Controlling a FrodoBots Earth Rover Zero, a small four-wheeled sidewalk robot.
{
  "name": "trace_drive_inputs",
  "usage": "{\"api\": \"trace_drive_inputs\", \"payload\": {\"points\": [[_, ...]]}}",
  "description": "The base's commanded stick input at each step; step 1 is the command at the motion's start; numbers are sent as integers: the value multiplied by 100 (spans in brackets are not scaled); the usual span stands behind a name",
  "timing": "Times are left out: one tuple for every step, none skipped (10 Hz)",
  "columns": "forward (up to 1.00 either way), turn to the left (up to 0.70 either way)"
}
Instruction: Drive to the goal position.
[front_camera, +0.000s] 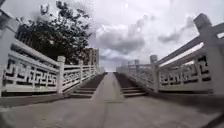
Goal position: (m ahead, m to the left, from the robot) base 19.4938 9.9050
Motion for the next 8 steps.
{"api": "trace_drive_inputs", "payload": {"points": [[45,0],[45,0],[45,0],[45,0],[45,0],[45,0],[45,0],[45,0]]}}
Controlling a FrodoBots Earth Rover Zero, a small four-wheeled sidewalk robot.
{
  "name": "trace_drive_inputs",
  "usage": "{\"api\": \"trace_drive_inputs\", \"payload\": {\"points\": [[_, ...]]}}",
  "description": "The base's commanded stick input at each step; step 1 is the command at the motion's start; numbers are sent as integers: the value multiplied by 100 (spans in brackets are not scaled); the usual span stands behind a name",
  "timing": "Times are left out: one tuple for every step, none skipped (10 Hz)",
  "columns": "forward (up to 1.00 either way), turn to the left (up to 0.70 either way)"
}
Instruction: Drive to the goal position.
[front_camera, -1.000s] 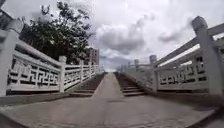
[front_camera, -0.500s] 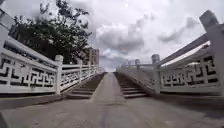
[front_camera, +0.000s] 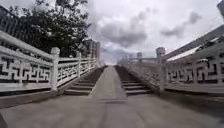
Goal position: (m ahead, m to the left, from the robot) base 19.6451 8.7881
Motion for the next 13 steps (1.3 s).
{"api": "trace_drive_inputs", "payload": {"points": [[45,0],[45,0],[45,0],[45,0],[45,0],[45,0],[45,0],[45,0],[45,0],[45,0],[45,0],[45,0],[45,0]]}}
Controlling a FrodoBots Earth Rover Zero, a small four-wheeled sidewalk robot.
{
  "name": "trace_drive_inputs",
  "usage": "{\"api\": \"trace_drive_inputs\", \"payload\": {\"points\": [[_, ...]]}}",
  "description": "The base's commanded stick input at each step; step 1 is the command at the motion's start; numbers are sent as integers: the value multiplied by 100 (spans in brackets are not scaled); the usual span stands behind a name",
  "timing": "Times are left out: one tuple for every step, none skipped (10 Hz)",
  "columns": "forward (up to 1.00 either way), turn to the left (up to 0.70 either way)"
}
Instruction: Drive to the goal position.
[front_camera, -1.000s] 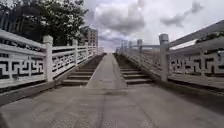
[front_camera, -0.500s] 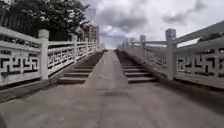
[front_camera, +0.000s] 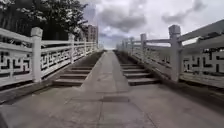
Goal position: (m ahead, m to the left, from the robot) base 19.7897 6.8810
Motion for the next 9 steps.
{"api": "trace_drive_inputs", "payload": {"points": [[45,0],[45,0],[45,0],[45,0],[45,0],[45,0],[45,0],[45,0],[45,0]]}}
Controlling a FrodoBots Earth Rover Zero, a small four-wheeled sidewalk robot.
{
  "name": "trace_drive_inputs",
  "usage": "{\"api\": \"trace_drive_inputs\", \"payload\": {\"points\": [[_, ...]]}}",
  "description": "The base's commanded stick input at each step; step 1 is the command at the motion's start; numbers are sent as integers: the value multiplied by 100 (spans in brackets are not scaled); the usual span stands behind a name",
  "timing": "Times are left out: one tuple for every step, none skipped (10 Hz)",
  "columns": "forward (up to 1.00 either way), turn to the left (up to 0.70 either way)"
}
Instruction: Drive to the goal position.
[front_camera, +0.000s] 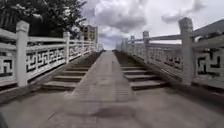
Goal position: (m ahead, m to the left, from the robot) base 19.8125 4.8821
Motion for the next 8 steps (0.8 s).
{"api": "trace_drive_inputs", "payload": {"points": [[45,0],[45,0],[45,0],[45,0],[45,0],[45,0],[45,0],[45,0]]}}
